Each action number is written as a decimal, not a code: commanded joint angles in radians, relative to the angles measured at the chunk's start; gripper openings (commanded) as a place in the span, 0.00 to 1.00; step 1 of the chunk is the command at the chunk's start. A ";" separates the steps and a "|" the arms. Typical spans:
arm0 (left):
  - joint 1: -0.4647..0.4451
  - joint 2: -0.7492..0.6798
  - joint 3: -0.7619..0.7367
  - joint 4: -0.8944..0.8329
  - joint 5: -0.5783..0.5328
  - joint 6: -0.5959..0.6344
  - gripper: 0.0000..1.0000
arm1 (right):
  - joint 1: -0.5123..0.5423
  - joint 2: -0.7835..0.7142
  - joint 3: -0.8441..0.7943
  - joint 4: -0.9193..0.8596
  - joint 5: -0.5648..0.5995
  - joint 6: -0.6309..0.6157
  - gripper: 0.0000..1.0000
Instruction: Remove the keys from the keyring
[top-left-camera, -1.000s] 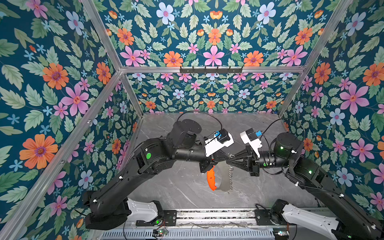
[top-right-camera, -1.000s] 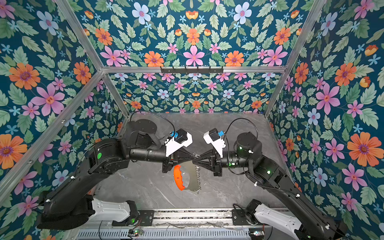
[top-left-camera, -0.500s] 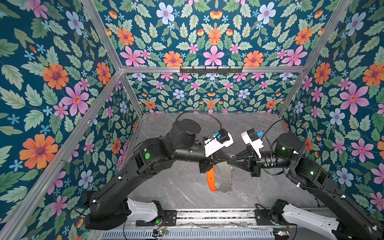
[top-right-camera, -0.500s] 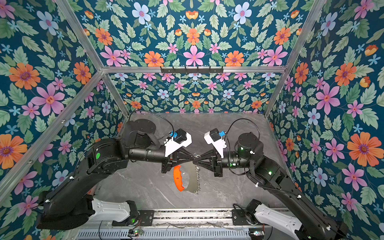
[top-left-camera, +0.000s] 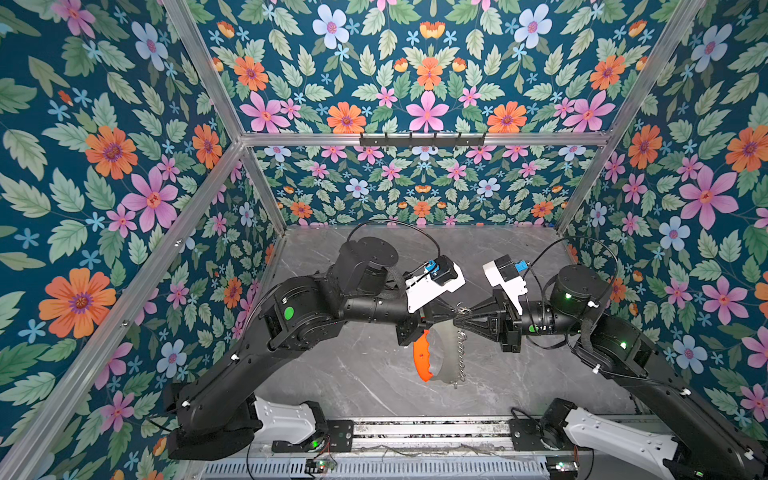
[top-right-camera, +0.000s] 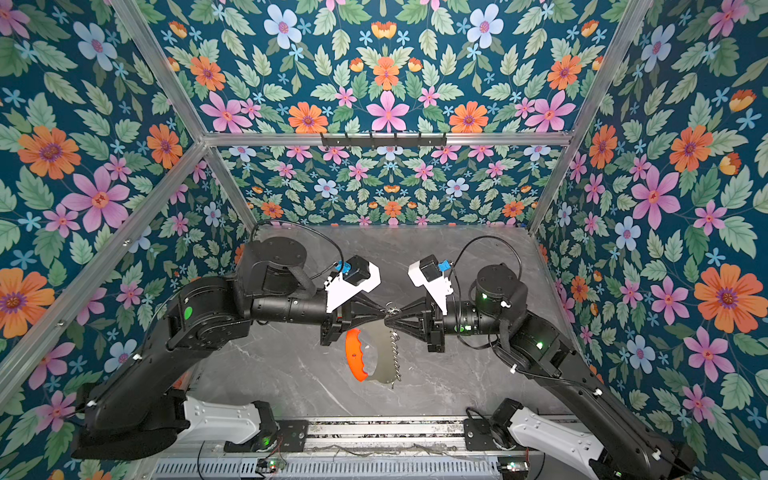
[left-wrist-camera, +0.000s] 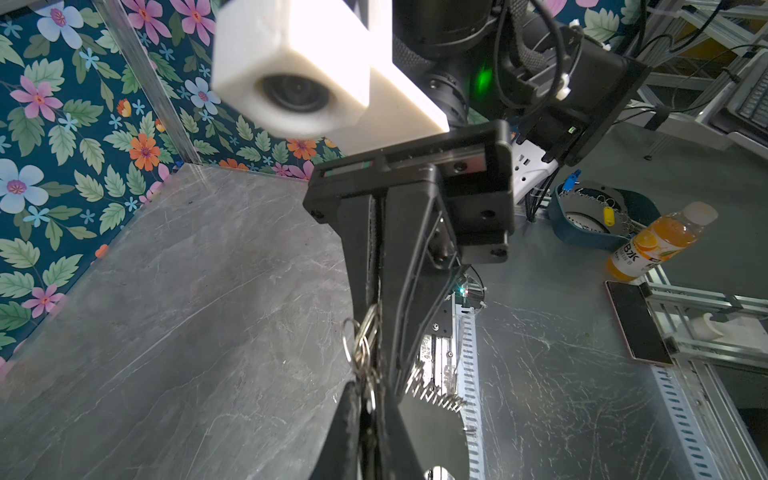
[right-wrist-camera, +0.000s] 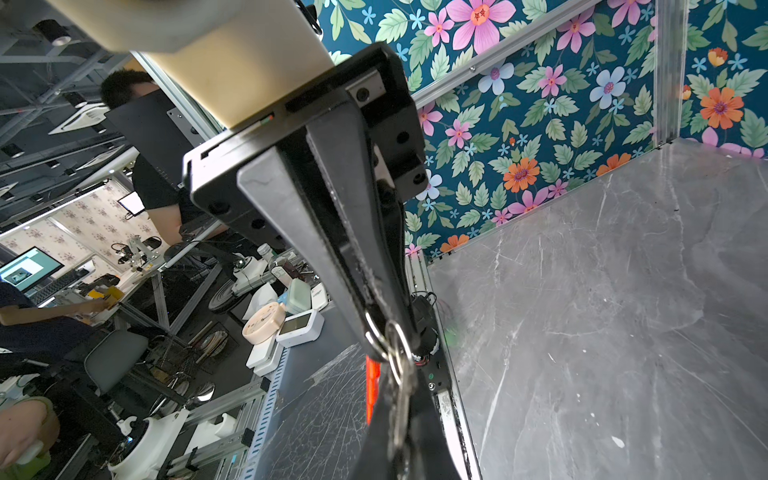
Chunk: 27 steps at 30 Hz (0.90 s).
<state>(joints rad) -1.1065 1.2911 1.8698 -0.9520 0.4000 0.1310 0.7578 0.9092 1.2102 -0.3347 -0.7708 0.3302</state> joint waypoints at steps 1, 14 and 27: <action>0.001 -0.001 0.008 -0.007 -0.016 -0.003 0.13 | 0.002 0.000 0.005 0.008 -0.004 -0.010 0.00; 0.002 -0.002 0.006 -0.001 -0.018 -0.004 0.15 | 0.001 0.000 0.006 0.008 -0.004 -0.007 0.00; 0.002 0.000 0.016 0.007 -0.039 -0.003 0.11 | 0.000 0.003 0.003 0.005 -0.002 -0.003 0.00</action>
<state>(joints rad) -1.1053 1.2915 1.8751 -0.9642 0.3820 0.1314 0.7582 0.9134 1.2106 -0.3424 -0.7631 0.3309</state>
